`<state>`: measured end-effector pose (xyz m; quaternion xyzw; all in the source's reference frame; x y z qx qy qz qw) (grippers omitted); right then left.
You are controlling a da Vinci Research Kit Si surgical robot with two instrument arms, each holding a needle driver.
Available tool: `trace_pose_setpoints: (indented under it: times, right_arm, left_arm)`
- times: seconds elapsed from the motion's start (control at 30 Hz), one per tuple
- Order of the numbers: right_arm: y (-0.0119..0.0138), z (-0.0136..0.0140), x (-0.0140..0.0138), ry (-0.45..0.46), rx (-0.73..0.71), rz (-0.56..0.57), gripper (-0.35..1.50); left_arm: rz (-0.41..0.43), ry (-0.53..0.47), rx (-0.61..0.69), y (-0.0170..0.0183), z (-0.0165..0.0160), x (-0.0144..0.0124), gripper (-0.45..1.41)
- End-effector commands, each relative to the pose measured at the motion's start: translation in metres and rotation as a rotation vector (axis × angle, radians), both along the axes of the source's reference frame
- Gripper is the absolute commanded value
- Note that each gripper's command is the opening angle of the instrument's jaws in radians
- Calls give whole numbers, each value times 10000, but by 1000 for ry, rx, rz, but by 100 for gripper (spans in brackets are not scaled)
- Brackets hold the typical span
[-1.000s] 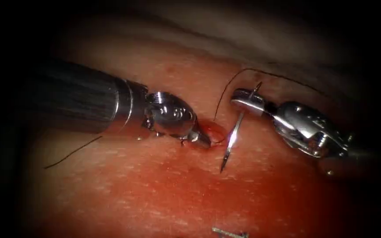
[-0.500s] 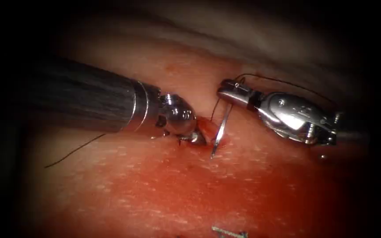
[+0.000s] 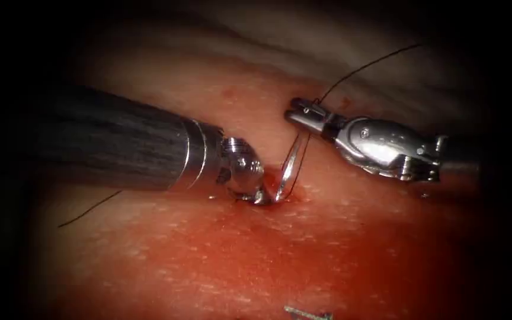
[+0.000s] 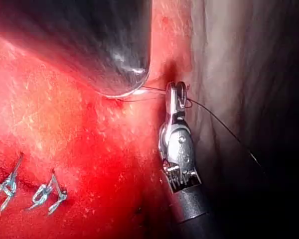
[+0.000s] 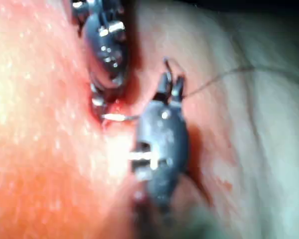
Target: Wound Closure
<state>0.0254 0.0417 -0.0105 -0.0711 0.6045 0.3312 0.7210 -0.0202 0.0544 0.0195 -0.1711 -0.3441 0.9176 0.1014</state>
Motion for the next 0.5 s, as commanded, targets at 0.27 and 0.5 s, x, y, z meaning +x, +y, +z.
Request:
trace_pose_setpoints:
  times: [0.27, 0.5]
  right_arm:
    - [-13, 14, 13, -68, -85, -33, -35]
    - [-24, 17, 16, -90, -101, -59, -35]
  left_arm:
    - [-13, -4, -21, 1, -27, 3, -35]
    - [-19, -3, -12, -6, -47, -2, -35]
